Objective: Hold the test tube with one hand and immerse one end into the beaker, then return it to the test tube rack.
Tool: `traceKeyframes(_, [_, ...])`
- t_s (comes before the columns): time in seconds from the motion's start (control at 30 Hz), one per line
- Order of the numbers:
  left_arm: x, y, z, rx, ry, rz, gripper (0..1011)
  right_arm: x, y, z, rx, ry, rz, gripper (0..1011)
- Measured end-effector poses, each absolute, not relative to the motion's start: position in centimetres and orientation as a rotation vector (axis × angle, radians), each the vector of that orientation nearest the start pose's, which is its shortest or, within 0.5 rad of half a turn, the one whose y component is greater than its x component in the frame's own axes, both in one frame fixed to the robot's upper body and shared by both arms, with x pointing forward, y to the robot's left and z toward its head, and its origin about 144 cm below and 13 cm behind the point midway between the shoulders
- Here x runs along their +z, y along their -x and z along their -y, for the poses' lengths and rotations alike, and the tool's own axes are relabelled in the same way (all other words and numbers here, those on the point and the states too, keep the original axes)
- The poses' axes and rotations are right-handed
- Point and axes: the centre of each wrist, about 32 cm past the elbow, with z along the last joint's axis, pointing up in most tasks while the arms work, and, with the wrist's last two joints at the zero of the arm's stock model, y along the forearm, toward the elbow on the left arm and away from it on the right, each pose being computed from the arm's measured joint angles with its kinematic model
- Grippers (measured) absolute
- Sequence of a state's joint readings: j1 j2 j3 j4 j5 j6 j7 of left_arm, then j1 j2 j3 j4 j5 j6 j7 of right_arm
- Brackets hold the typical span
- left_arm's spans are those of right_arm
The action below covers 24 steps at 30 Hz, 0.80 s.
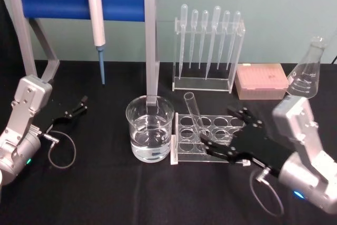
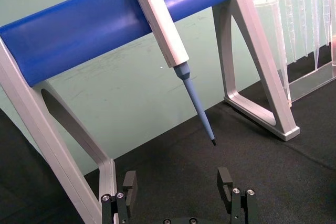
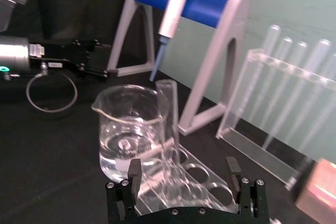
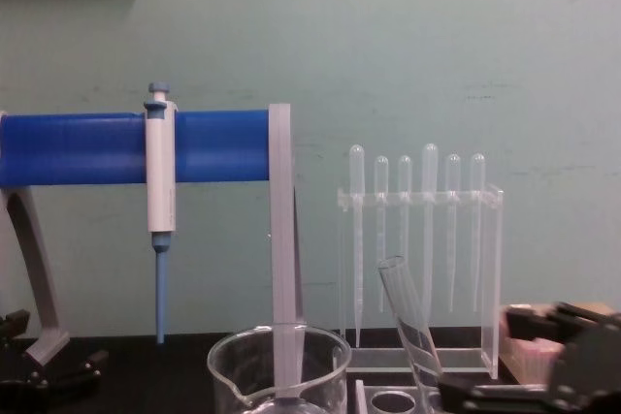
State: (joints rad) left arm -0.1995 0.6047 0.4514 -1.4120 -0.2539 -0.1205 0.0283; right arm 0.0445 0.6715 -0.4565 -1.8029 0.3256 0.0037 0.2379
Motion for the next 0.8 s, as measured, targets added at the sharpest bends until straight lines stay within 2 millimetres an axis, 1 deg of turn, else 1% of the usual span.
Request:
traceKeyframes(0.2, [114.0, -48.9, -31.0, 1.248, -0.304, 0.285, 1000, 119.4, -45.5, 23.7, -0.764, 0.238, 0.219, 1000])
traceKeyframes(0.5, [114.0, -48.9, -31.0, 1.248, -0.304, 0.285, 1000, 120.0, -47.5, 22.4, -0.731, 0.27, 0.249, 998])
traceKeyframes(0.7, [114.0, -48.9, -31.0, 1.248, -0.305, 0.285, 1000, 120.6, -48.1, 21.7, -0.721, 0.294, 0.263, 892])
traceKeyframes(0.73, [114.0, -48.9, -31.0, 1.248, -0.304, 0.285, 1000, 120.7, -48.1, 21.7, -0.72, 0.296, 0.264, 823])
traceKeyframes(0.77, [114.0, -48.9, -31.0, 1.248, -0.304, 0.285, 1000, 120.8, -48.1, 21.7, -0.72, 0.298, 0.265, 823])
traceKeyframes(0.8, [114.0, -48.9, -31.0, 1.248, -0.304, 0.285, 1000, 120.9, -48.2, 21.6, -0.719, 0.302, 0.266, 789])
